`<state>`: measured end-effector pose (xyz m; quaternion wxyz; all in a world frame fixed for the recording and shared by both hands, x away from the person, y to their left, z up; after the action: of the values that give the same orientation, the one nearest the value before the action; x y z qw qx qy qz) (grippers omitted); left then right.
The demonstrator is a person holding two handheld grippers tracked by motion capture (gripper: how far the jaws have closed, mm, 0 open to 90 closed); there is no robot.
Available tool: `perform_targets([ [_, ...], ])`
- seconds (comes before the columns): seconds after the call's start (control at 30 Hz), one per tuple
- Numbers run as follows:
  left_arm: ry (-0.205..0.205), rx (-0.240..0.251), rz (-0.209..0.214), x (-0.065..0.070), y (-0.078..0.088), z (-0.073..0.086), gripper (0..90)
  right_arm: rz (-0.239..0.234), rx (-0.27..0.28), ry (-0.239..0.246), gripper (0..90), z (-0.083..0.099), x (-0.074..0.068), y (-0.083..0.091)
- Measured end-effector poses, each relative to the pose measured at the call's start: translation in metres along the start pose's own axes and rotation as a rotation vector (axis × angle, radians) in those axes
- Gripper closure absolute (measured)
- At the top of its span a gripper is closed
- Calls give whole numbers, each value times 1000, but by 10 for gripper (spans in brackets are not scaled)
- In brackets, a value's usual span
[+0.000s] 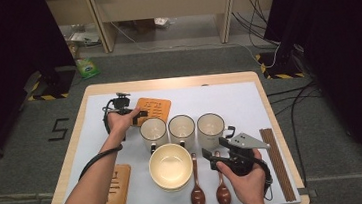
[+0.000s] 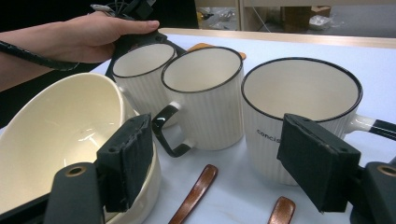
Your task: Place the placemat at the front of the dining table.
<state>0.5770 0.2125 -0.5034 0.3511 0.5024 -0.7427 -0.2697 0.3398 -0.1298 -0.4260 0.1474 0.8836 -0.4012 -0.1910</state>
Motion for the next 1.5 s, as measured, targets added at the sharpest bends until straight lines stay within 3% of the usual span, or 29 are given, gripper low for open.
perform_targets([
  [0.43, 13, -27, 69, 12, -2, 0, 300, -6, 0, 3, 265, 0, -1, -1],
  [0.9, 2, -38, 105, 27, -8, -2, 308, -3, 3, 4, 265, -1, 0, 0],
  [1.5, -23, -45, 122, 33, -10, -2, 330, 0, 4, 0, 265, 0, 0, 1],
])
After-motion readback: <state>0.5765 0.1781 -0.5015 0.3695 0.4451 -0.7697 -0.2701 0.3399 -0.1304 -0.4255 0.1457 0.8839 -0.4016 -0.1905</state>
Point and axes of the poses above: each handheld gripper's, and its own axes: y roughly backward along the jaws, z roughly out of its underside, x roughly to its right, the point moved 3 cm from there along -y, roughly forward along the jaws, and after that the axes turned 4 degrees about -z, right-handed, at the moved point
